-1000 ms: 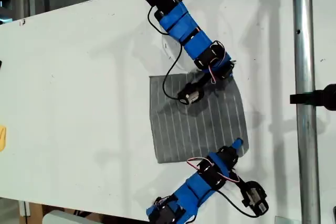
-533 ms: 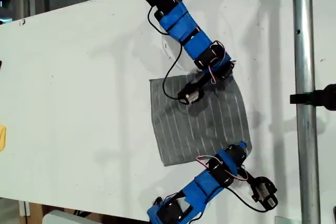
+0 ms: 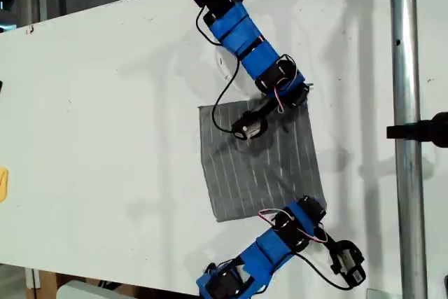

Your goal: Grasp corners of a towel and fold twice.

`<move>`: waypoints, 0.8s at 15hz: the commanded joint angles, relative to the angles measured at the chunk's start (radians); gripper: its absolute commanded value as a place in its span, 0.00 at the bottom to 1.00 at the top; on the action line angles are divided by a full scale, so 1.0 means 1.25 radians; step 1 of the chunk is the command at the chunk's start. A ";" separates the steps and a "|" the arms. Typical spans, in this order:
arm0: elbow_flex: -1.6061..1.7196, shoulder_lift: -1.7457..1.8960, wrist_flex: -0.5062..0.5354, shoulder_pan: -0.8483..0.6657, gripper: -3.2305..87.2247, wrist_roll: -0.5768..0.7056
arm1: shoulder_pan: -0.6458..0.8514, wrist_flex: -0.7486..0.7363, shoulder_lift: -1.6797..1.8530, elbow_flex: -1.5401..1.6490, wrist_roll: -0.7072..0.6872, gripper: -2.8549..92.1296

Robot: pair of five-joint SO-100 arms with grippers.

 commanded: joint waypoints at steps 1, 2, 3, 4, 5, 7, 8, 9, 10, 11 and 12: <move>-0.017 0.221 0.028 -0.031 0.00 0.037 | -0.002 0.022 0.182 -0.011 -0.015 0.03; -0.017 0.274 0.025 -0.029 0.00 0.052 | -0.009 0.025 0.221 -0.011 -0.021 0.03; -0.015 0.298 0.006 -0.025 0.00 0.059 | -0.023 0.011 0.239 -0.012 -0.032 0.03; -0.015 0.302 -0.011 -0.021 0.00 0.060 | -0.039 -0.007 0.241 -0.012 -0.033 0.03; -0.009 0.302 -0.022 -0.020 0.00 0.053 | -0.048 -0.011 0.238 -0.011 -0.026 0.03; 0.006 0.315 0.009 -0.042 0.00 0.029 | -0.011 0.015 0.243 0.001 -0.028 0.03; 0.006 0.328 0.053 -0.064 0.00 0.023 | 0.029 0.036 0.248 0.011 -0.043 0.03; 0.011 0.349 0.108 -0.090 0.00 0.012 | 0.077 0.044 0.260 0.033 -0.080 0.03; 0.025 0.377 0.162 -0.119 0.00 0.007 | 0.135 0.061 0.266 0.042 -0.121 0.03; 0.050 0.412 0.218 -0.155 0.00 -0.005 | 0.201 0.077 0.268 0.044 -0.180 0.03; 0.090 0.457 0.265 -0.196 0.00 -0.007 | 0.269 0.080 0.272 0.043 -0.255 0.03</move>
